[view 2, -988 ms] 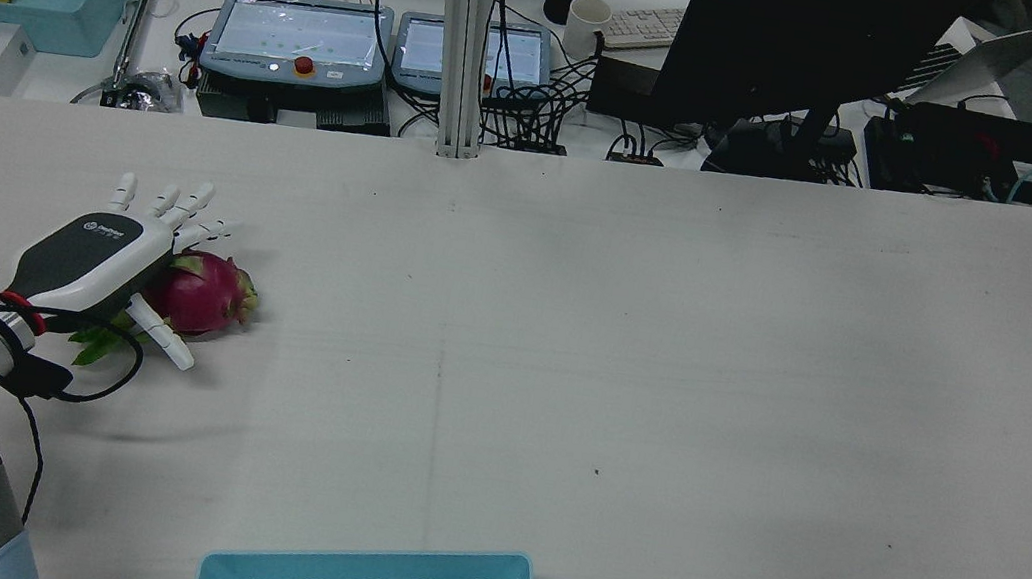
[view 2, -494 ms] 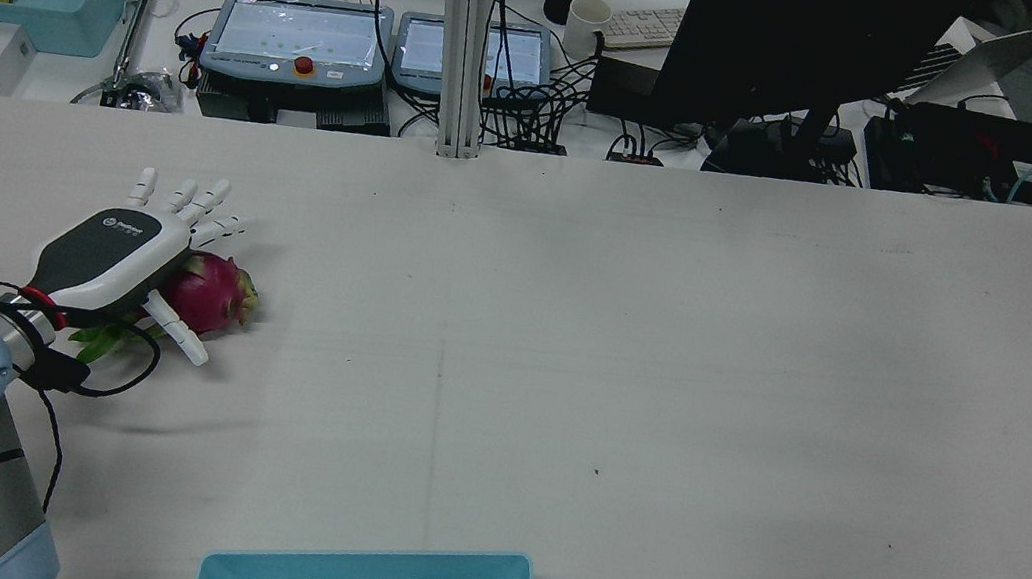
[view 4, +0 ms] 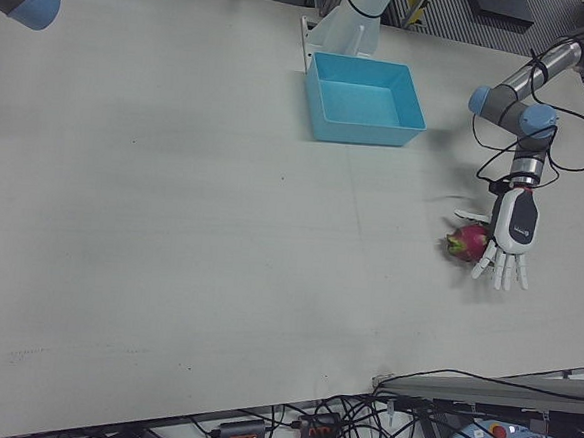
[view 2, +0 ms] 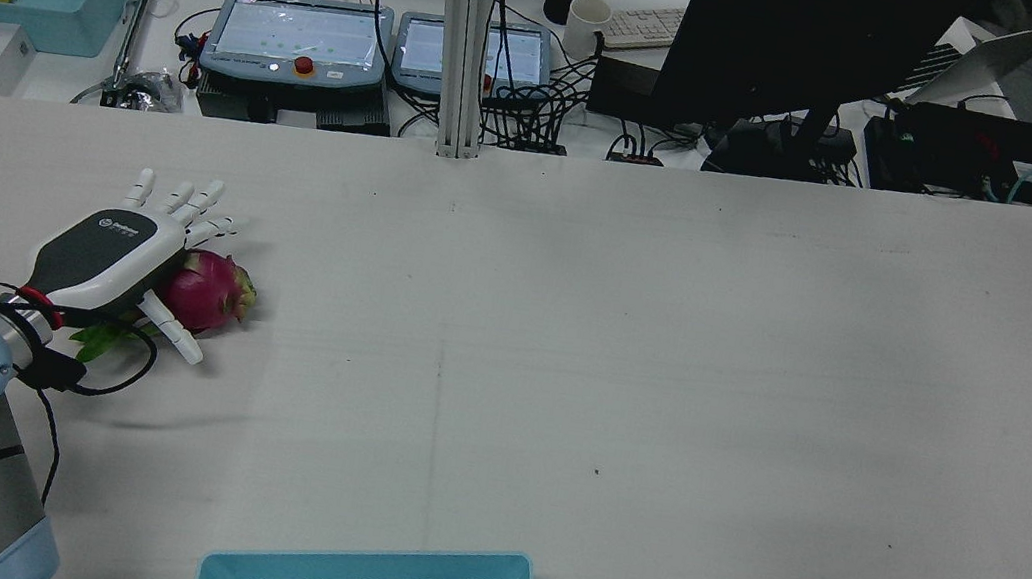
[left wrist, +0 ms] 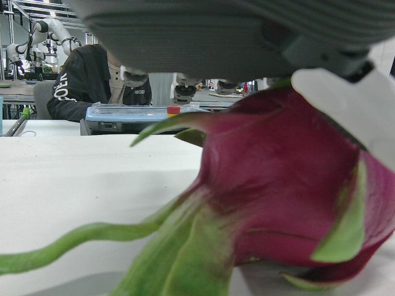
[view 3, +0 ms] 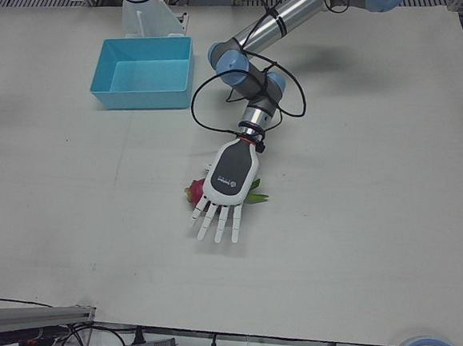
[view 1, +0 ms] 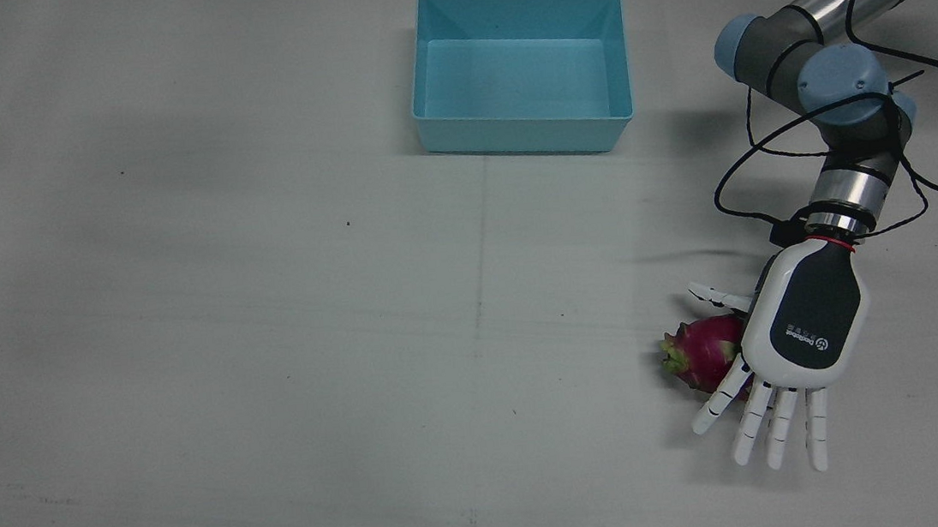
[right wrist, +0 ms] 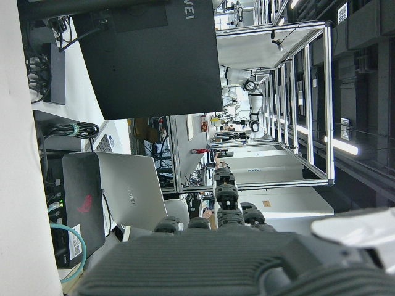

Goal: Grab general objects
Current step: 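Close the left hand fingers around the dragon fruit, then lift the dragon fruit with the left hand and carry it toward the blue tray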

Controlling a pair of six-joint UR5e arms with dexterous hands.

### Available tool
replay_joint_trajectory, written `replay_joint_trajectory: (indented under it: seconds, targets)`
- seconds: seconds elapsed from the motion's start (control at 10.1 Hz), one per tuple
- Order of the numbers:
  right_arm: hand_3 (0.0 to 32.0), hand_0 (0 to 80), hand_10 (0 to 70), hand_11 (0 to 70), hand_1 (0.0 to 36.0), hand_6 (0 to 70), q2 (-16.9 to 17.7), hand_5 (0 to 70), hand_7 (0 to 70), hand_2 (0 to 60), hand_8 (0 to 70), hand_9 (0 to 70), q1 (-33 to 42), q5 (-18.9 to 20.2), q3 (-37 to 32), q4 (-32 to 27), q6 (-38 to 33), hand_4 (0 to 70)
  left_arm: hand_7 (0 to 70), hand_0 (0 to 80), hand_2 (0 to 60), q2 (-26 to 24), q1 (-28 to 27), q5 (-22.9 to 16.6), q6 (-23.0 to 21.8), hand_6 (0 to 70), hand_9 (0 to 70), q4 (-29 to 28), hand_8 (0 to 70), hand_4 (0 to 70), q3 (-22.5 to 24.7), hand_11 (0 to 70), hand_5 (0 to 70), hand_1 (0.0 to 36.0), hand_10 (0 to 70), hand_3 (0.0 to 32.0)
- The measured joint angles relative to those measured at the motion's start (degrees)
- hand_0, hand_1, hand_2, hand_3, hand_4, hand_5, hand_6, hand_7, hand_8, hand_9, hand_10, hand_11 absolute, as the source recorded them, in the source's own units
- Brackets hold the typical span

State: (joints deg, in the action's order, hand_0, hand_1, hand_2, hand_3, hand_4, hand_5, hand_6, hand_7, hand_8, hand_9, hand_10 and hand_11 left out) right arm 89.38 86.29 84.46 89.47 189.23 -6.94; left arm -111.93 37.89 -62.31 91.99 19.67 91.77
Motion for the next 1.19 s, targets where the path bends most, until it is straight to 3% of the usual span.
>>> replay_joint_trajectory:
  seconds: [0.1, 0.3, 0.69, 0.89, 1.19]
  targets:
    - [0.0, 0.0, 0.0, 0.0, 0.0, 0.0, 0.0, 0.0, 0.0, 0.0, 0.0, 0.0, 0.0, 0.0, 0.0, 0.0, 0.0, 0.0, 2.1, 47.2, 6.4, 0.0, 0.1, 0.0, 0.4, 0.0, 0.0, 0.1, 10.7, 0.0, 0.0, 0.0, 26.1, 12.2, 0.0, 14.6]
    - [0.0, 0.0, 0.0, 0.0, 0.0, 0.0, 0.0, 0.0, 0.0, 0.0, 0.0, 0.0, 0.0, 0.0, 0.0, 0.0, 0.0, 0.0, 1.8, 46.7, 6.4, 0.0, 0.2, 0.0, 0.8, 0.0, 0.0, 0.1, 10.4, 0.0, 0.1, 0.0, 38.7, 11.2, 0.0, 1.0]
    - [0.0, 0.0, 0.0, 0.0, 0.0, 0.0, 0.0, 0.0, 0.0, 0.0, 0.0, 0.0, 0.0, 0.0, 0.0, 0.0, 0.0, 0.0, 4.0, 46.3, 8.5, 0.0, 0.2, 0.2, 1.0, 0.0, 0.0, -0.3, 10.4, 15.1, 0.2, 0.0, 56.6, 10.0, 0.0, 0.0]
    - [0.0, 0.0, 0.0, 0.0, 0.0, 0.0, 0.0, 0.0, 0.0, 0.0, 0.0, 0.0, 0.0, 0.0, 0.0, 0.0, 0.0, 0.0, 5.7, 46.6, 8.5, 0.0, 0.2, 0.2, 1.2, 0.7, 0.0, -0.7, 10.4, 21.7, 0.2, 0.0, 70.0, 9.8, 0.0, 0.0]
    - [0.0, 0.0, 0.0, 0.0, 0.0, 0.0, 0.0, 0.0, 0.0, 0.0, 0.0, 0.0, 0.0, 0.0, 0.0, 0.0, 0.0, 0.0, 8.6, 47.8, 9.6, 0.1, 0.2, 0.2, 1.4, 2.9, 0.3, -1.1, 10.9, 36.2, 0.2, 0.0, 70.0, 10.5, 0.0, 0.0]
